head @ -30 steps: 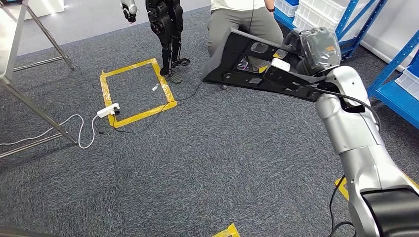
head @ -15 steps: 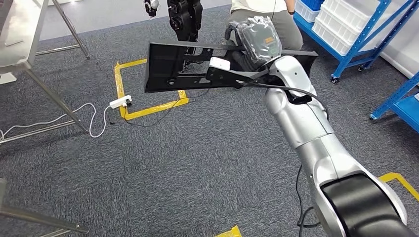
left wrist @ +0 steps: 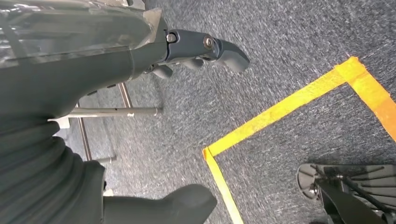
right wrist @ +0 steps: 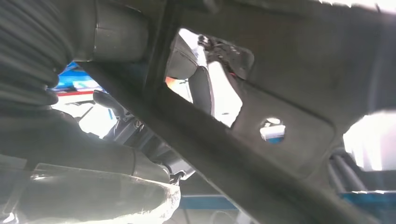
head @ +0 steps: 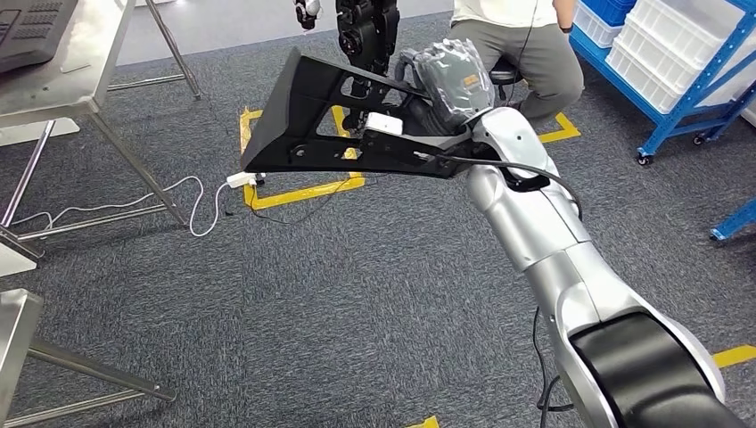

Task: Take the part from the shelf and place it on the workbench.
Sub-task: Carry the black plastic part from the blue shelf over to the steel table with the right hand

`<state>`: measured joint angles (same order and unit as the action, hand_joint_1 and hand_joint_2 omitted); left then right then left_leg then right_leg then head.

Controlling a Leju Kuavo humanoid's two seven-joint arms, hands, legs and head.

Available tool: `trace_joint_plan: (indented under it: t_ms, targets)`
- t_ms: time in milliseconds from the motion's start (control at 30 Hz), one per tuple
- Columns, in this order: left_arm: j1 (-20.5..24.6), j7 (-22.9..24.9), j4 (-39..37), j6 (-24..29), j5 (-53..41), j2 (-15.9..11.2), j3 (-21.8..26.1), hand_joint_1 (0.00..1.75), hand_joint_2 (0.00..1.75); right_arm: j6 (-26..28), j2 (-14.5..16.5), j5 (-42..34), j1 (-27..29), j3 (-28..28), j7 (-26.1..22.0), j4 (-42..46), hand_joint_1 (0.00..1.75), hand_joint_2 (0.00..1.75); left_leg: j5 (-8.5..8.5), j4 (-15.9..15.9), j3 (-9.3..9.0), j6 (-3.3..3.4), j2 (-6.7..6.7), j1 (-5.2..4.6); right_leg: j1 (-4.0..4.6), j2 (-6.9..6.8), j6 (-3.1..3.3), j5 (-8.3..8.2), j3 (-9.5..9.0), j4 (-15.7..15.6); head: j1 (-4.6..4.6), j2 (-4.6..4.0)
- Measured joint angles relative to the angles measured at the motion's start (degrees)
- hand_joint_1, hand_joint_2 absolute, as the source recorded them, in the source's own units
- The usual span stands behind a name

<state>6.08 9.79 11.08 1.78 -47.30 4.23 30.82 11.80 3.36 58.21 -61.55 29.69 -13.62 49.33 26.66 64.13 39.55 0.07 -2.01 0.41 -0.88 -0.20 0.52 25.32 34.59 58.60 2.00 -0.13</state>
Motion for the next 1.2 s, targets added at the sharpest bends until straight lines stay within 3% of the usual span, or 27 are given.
trace_joint_plan:
  t_ms: [67,100,133,200,267,333,400,467,567,600,633,700,767,833,900,933,1000,1033,1100,1133,1167,1200]
  targets:
    - [0.14,0.02,0.00,-0.02,-0.01,0.04,0.00,0.00,1.75,-0.02,0.25,0.02,-0.04,0.11,0.00,-0.08,1.73,1.75,3.08,7.35,3.69,-0.43,1.11,0.26,0.29,-0.76,0.38,0.15,-0.03,0.00,0.09,0.00]
    - [0.12,0.04,-0.01,-0.06,-0.01,0.05,0.00,0.00,1.75,-0.04,0.34,0.04,-0.01,0.21,0.00,-0.16,1.73,1.75,3.64,9.66,4.94,-0.54,1.26,0.34,0.42,-1.19,0.45,0.21,-0.04,0.01,0.09,0.00]
    - [0.08,0.07,-0.01,-0.12,0.00,0.07,0.00,0.00,1.75,-0.07,0.45,0.06,0.01,0.31,0.00,-0.24,1.73,1.75,3.20,10.01,5.23,-0.56,1.36,0.38,0.52,-1.59,0.51,0.26,-0.07,0.01,0.10,0.00]
    - [0.03,0.15,-0.02,-0.26,0.01,0.04,0.01,0.00,1.75,-0.13,0.74,0.15,-0.11,0.50,0.00,-0.32,1.73,1.75,-0.06,4.53,2.48,-0.31,2.20,0.35,0.68,-2.33,0.55,0.34,-0.18,0.02,0.10,0.00]
    - [0.16,0.22,-0.01,-0.32,0.01,-0.02,0.02,0.00,1.75,-0.17,1.05,0.23,-0.45,0.58,-0.01,-0.39,1.73,1.75,-2.56,-2.65,-1.27,0.24,4.40,-0.12,1.09,-2.98,0.41,0.51,-0.23,0.06,0.04,0.00]
    - [0.30,0.25,-0.02,-0.31,-0.01,-0.04,0.02,0.00,1.75,-0.16,1.29,0.20,-0.70,0.67,-0.05,-0.56,1.73,1.75,-2.86,-5.26,-2.49,0.82,5.26,-0.67,1.42,-3.70,0.06,0.72,-0.25,0.07,-0.03,0.00]
    - [0.26,0.26,-0.02,-0.30,-0.02,-0.09,0.02,0.00,1.75,-0.14,1.58,0.23,-0.73,0.74,-0.19,-0.74,1.73,1.75,-3.09,-5.64,-2.63,1.45,4.15,-0.69,1.41,-4.32,-0.38,1.01,-0.25,0.16,-0.04,0.00]
    - [0.24,0.26,-0.02,-0.28,-0.02,-0.11,0.03,0.00,1.75,-0.10,1.79,0.34,-0.82,0.79,-0.43,-0.83,1.73,1.75,-3.51,-6.27,-3.07,2.17,3.16,-0.48,1.27,-3.11,-0.60,2.31,0.65,2.41,-0.12,0.00]
    - [0.36,0.25,-0.02,-0.25,-0.02,-0.13,0.04,0.00,1.75,-0.08,1.66,0.42,-0.67,0.95,-0.69,-1.06,1.73,1.75,-3.76,-6.49,-3.26,2.77,1.33,-0.33,0.81,-0.58,-0.31,6.48,5.51,12.84,-0.27,0.00]
    - [0.34,0.24,-0.02,-0.24,-0.02,-0.13,0.04,0.00,1.75,-0.08,1.61,0.42,-0.45,1.04,-0.69,-1.20,1.73,1.75,-3.76,-6.48,-3.26,2.78,0.59,-0.31,0.69,-0.40,-0.44,7.19,6.91,15.51,-0.29,0.00]
    - [0.28,0.24,-0.02,-0.24,-0.02,-0.13,0.04,0.00,1.75,-0.07,1.58,0.44,-0.24,1.16,-0.70,-1.33,1.73,1.75,-3.76,-6.44,-3.25,2.76,-0.20,-0.29,0.58,-0.31,-0.78,7.03,7.42,16.20,-0.31,0.00]
    - [0.10,0.25,-0.02,-0.25,-0.02,-0.08,0.04,0.00,1.75,-0.03,1.55,0.52,-0.07,1.40,-0.70,-1.47,1.73,1.75,-3.71,-6.27,-3.25,2.62,-1.65,-0.23,0.21,0.21,-1.83,4.42,5.39,11.13,-0.32,0.00]
    - [0.00,0.26,-0.02,-0.23,-0.02,-0.05,0.04,0.00,1.75,0.04,1.54,0.72,-0.11,1.59,-0.71,-1.50,1.73,1.75,-3.52,-5.83,-2.94,2.16,-2.90,-0.25,-0.39,2.14,-2.58,1.56,2.13,3.81,-0.34,0.00]
    - [-0.06,0.25,-0.02,-0.16,-0.04,-0.09,0.04,0.00,1.75,0.19,1.62,0.93,0.07,1.83,-0.72,-1.55,1.73,1.75,-3.43,-5.52,-2.49,1.46,-3.81,-0.18,-0.49,3.08,-2.38,0.62,0.78,1.01,-0.31,0.00]
    - [-0.25,0.23,-0.02,-0.04,-0.11,-0.15,0.04,0.00,1.75,0.33,1.83,1.03,0.22,2.03,-0.70,-1.57,1.73,1.75,-3.44,-5.48,-2.23,0.76,-4.33,0.11,-0.30,2.08,-1.59,0.40,0.61,0.82,-0.28,0.00]
    - [-0.36,0.19,-0.03,0.00,-0.19,-0.14,0.04,0.00,1.75,0.38,1.96,1.07,0.20,2.07,-0.68,-1.57,1.73,1.75,-3.16,-5.10,-2.01,0.45,-3.74,0.16,-0.30,1.67,-1.24,0.30,0.50,0.66,-0.24,0.00]
    - [-0.35,0.01,-0.05,0.03,-0.50,-0.11,0.04,0.00,1.75,0.50,2.16,1.13,0.10,2.07,-0.64,-1.57,1.73,1.75,-1.07,-1.53,-0.33,-0.08,-1.21,0.19,-0.40,0.74,-0.51,0.22,0.23,0.39,0.05,0.00]
    - [-0.26,-0.11,-0.07,0.03,-0.68,-0.07,0.04,0.00,1.75,0.56,2.18,1.19,0.13,2.07,-0.60,-1.57,1.73,1.75,0.57,1.78,1.29,-0.30,0.15,0.19,-0.23,0.25,-0.26,0.30,0.14,0.38,0.18,0.00]
    - [-0.11,-0.23,-0.07,-0.04,-1.00,-0.03,0.03,0.00,1.75,0.61,2.01,1.31,0.40,2.07,-0.53,-1.57,1.73,1.75,3.17,8.63,4.89,-0.58,1.24,0.33,0.07,-0.94,0.07,0.47,0.08,0.38,0.24,0.00]
    - [-0.12,-0.25,-0.07,-0.13,-1.11,-0.02,0.03,0.00,1.75,0.61,1.91,1.37,0.58,2.07,-0.50,-1.57,1.73,1.75,3.25,10.07,5.77,-0.61,1.42,0.36,0.17,-1.55,0.15,0.55,0.07,0.39,0.25,0.00]
    - [-0.14,-0.24,-0.07,-0.23,-1.22,-0.01,0.03,0.00,1.75,0.62,1.80,1.42,0.71,2.07,-0.50,-1.57,1.73,1.75,2.35,9.42,5.55,-0.57,1.57,0.37,0.24,-2.12,0.19,0.61,0.06,0.39,0.26,0.00]
    - [-0.14,-0.23,-0.07,-0.34,-1.34,-0.02,0.03,0.00,1.75,0.62,1.73,1.48,0.78,2.05,-0.50,-1.57,1.73,1.75,0.68,6.63,4.17,-0.44,1.92,0.36,0.29,-2.64,0.20,0.65,0.02,0.39,0.25,0.00]
